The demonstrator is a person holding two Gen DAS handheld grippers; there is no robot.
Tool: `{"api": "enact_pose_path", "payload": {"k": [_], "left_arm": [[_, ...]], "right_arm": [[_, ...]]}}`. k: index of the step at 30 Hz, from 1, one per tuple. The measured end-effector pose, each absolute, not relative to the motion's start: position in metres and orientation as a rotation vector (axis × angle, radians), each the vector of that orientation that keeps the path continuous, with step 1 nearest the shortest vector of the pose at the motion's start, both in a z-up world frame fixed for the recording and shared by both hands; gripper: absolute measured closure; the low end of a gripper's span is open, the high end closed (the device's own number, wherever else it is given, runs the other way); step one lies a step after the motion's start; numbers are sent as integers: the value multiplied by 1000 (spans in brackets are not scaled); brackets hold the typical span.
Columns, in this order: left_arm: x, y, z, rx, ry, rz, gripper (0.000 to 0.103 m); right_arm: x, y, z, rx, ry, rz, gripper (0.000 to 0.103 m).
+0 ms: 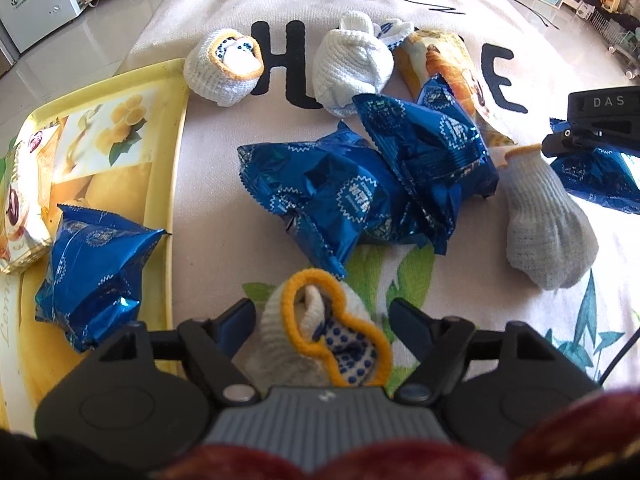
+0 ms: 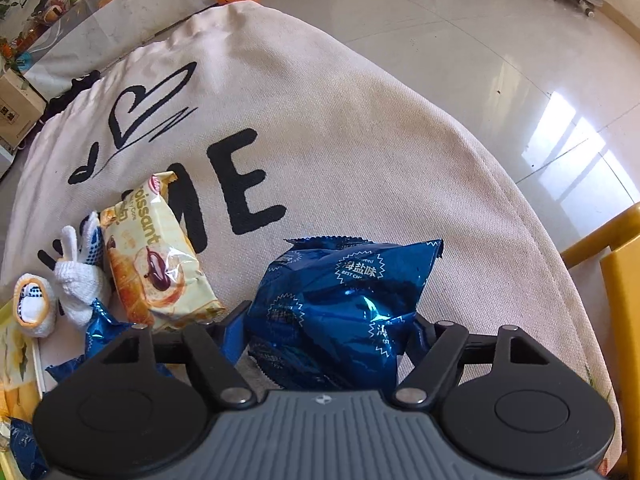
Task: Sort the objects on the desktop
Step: 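Close the left gripper on an orange-cuffed white glove while the right gripper grasps a blue foil snack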
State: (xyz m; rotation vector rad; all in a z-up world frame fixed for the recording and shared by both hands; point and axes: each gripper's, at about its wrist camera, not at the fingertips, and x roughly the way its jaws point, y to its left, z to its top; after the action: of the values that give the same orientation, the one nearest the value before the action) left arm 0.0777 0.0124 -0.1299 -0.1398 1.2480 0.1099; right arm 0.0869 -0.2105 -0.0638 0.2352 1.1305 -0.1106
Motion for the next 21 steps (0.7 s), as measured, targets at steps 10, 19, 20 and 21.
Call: {"api": "enact_pose_path", "payload": {"k": [10, 19, 20, 21], "left_arm": [[55, 12, -126, -139, 1285, 147, 12], [45, 12, -133, -113, 1299, 158, 1], [46, 11, -133, -113, 1297, 156, 1], [46, 11, -133, -112, 1296, 156, 1]], "right_arm": [[85, -201, -44, 261, 1098, -32, 29], [87, -217, -56, 330, 1131, -94, 29], [87, -219, -59, 350, 1138, -96, 28], [87, -222, -62, 380, 1145, -95, 28]]}}
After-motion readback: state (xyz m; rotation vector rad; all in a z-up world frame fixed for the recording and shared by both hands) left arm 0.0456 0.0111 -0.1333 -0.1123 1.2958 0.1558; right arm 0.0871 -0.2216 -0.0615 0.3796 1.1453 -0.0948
